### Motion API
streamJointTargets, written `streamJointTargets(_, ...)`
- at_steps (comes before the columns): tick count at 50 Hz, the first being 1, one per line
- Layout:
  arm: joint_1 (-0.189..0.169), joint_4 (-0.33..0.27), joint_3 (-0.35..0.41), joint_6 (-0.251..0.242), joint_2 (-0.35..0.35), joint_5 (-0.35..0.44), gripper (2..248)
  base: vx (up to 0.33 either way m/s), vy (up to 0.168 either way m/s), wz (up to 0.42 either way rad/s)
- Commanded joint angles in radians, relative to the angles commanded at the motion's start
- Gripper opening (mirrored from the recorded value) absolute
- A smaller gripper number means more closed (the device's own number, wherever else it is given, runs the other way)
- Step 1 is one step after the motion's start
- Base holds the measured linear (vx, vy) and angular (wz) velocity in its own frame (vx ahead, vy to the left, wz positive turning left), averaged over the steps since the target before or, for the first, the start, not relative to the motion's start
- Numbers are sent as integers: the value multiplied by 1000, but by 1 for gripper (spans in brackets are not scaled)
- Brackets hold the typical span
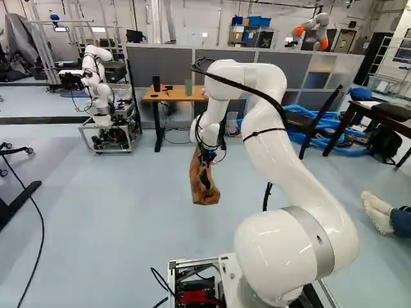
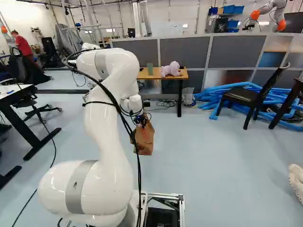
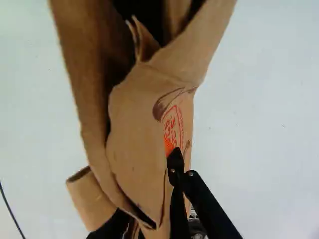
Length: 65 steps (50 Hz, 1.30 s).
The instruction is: Pick up the bag on the ground and place it on the table
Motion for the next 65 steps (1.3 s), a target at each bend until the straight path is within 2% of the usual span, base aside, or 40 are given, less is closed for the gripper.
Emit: streamJointTargets(65, -14, 0, -122, 0, 87, -323, 21, 0, 0, 0)
